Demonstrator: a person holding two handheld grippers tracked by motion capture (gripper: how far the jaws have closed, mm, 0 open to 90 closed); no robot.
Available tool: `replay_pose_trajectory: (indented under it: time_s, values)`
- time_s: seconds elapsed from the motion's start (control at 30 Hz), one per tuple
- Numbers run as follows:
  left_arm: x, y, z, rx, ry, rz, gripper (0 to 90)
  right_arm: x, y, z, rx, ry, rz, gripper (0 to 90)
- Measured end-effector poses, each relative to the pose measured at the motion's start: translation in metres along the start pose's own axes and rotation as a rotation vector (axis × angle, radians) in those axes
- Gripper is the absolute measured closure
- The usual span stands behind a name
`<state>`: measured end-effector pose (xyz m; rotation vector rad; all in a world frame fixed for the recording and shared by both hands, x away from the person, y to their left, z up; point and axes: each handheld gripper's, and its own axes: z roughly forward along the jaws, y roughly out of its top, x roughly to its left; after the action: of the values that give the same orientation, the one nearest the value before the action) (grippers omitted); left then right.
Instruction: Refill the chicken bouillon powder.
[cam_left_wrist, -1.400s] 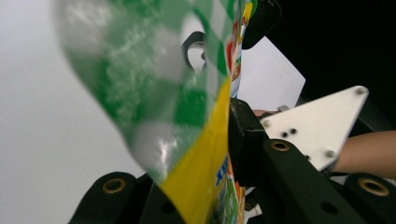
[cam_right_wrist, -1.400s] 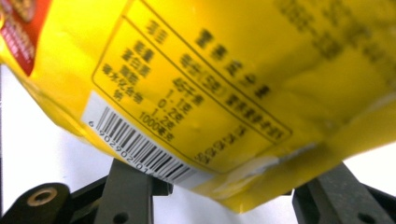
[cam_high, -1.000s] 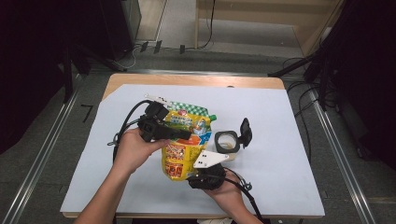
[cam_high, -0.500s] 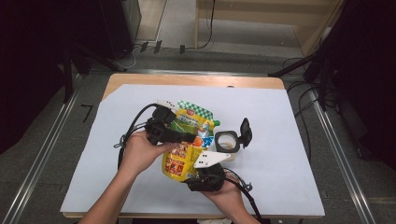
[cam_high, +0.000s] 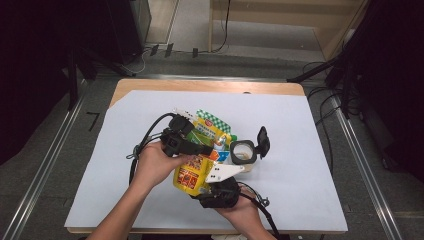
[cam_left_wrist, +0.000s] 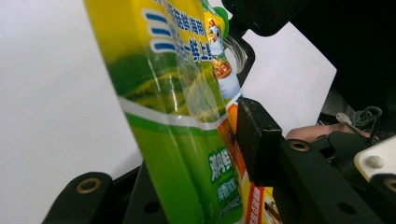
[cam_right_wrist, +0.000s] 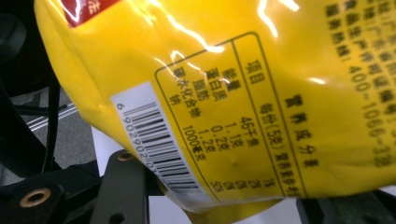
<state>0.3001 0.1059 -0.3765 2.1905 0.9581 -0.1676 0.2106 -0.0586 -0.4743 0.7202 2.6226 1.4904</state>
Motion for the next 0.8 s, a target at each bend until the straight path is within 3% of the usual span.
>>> replay_pose_trajectory:
  time_s: [0.13,0.8]
  values:
    - [0.001,0.001,0.004,0.018,-0.014,-0.040,70.1,0.004,0.002,-0.001,0.003,0.002,-0.018,54.1]
    - [-0.002,0.008,0.021,0.075,-0.020,-0.056,70.7,0.014,0.002,0.000,0.033,-0.006,-0.023,53.9]
